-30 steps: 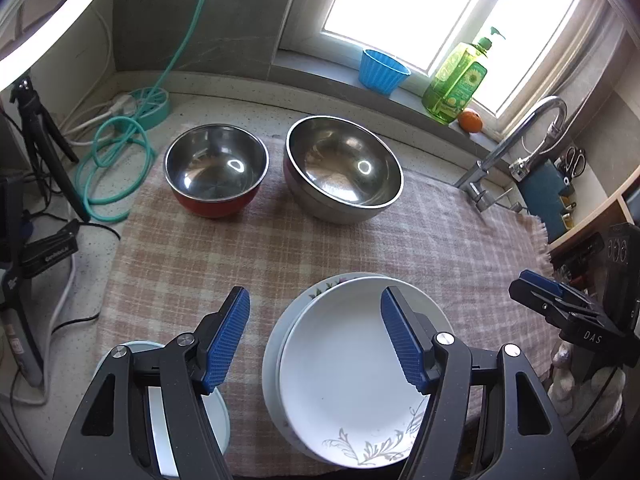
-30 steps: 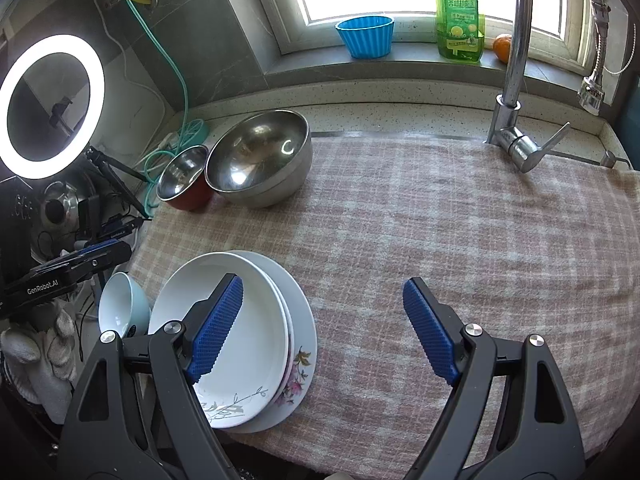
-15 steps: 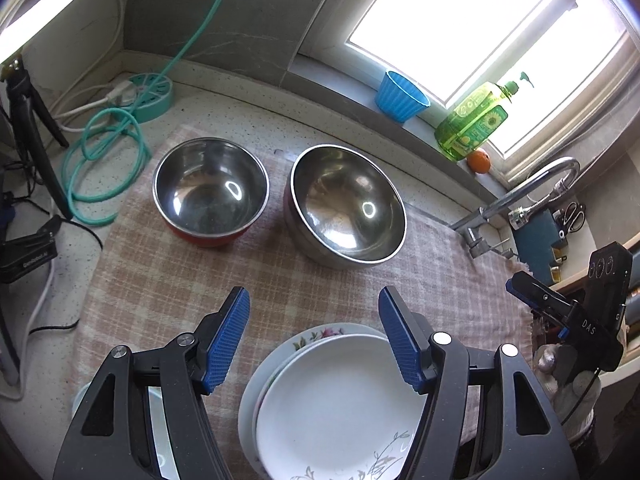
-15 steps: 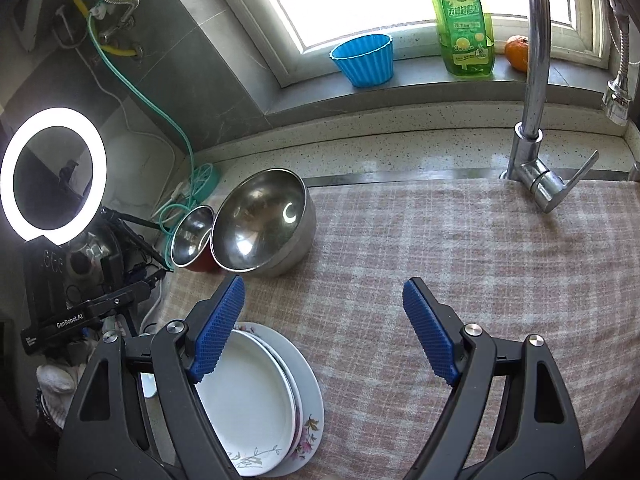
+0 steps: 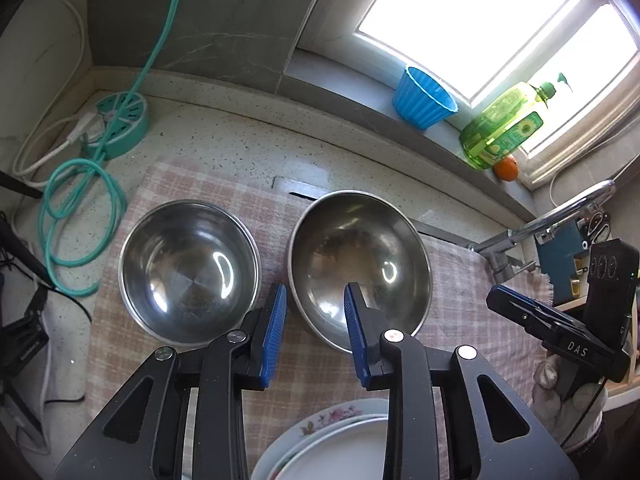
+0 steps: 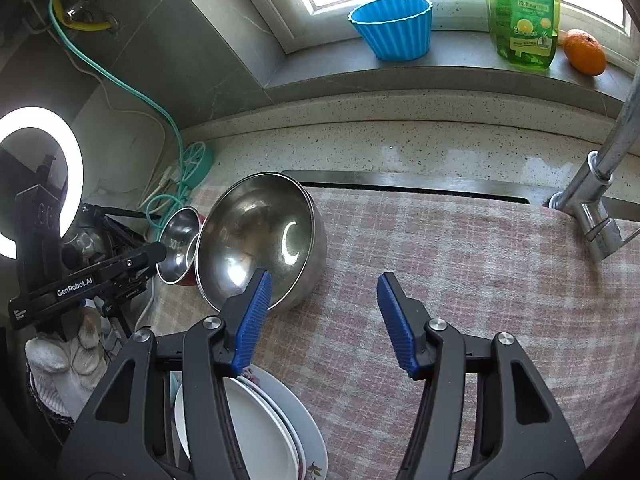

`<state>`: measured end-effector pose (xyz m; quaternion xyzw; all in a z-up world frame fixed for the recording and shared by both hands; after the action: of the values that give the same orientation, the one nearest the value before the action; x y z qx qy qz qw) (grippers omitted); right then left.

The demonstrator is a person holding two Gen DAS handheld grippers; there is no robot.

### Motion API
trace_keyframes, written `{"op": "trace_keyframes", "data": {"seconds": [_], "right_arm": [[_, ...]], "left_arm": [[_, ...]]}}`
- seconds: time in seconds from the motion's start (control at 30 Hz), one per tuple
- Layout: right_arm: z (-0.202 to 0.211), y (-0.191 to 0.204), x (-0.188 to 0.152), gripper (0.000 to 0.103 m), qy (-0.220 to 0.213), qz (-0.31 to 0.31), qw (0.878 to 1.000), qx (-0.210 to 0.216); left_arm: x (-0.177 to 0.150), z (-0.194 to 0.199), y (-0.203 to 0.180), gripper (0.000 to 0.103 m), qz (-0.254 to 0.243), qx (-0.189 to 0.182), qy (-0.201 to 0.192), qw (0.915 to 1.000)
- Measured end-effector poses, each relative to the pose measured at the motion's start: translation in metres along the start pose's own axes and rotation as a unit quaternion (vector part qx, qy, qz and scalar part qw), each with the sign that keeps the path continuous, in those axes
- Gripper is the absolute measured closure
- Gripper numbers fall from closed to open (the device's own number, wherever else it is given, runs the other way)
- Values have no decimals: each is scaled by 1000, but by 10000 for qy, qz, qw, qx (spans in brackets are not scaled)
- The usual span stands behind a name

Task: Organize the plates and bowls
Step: 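Move the right gripper to the large steel bowl rim and close, then carry the large steel bowl beside the plate stack and open the right gripper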

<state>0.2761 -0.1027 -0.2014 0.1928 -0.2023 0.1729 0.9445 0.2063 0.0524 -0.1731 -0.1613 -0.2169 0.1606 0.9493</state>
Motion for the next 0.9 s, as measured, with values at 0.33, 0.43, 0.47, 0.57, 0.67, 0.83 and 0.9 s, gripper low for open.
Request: {"op": "trace_keyframes", "data": {"seconds": [0.33, 0.43, 0.47, 0.57, 0.67, 0.83, 0.9], "right_arm": [[-34, 0, 6, 61, 460, -225, 9987, 83], [-41, -1, 7, 67, 502, -256, 9984, 67], [-43, 0, 7, 67, 512, -270, 9983, 66], [-47, 3, 6, 72, 538, -270, 9982, 76], [-51, 7, 6, 75, 548, -213, 9983, 24], [-60, 8, 3, 84, 629, -223, 9977, -69], [-63, 7, 2, 87, 645, -231, 9976, -77]], "left_arm": [[25, -36, -4, 80, -473, 412, 403, 9972], [30, -39, -4, 80, -586, 545, 433, 9959], [30, -40, -4, 80, -623, 579, 445, 9954], [32, -46, -3, 85, -671, 638, 504, 9944], [34, -53, -2, 86, -659, 642, 571, 9941], [33, -62, -2, 91, -584, 595, 659, 9943], [32, -63, -2, 92, -642, 627, 665, 9937]]}}
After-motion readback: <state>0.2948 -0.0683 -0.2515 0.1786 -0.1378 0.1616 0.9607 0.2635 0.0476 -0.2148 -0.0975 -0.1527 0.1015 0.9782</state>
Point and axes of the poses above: each gripper's, at about its wrist camera, not at the fingertips, and z roughly against the way its jaws point, y to its left, x to its top, the point moved 9 cm from there along -z, roughly the way its jaws point, and after that the axes turned 3 degrees about z, right-handed, at the moved point
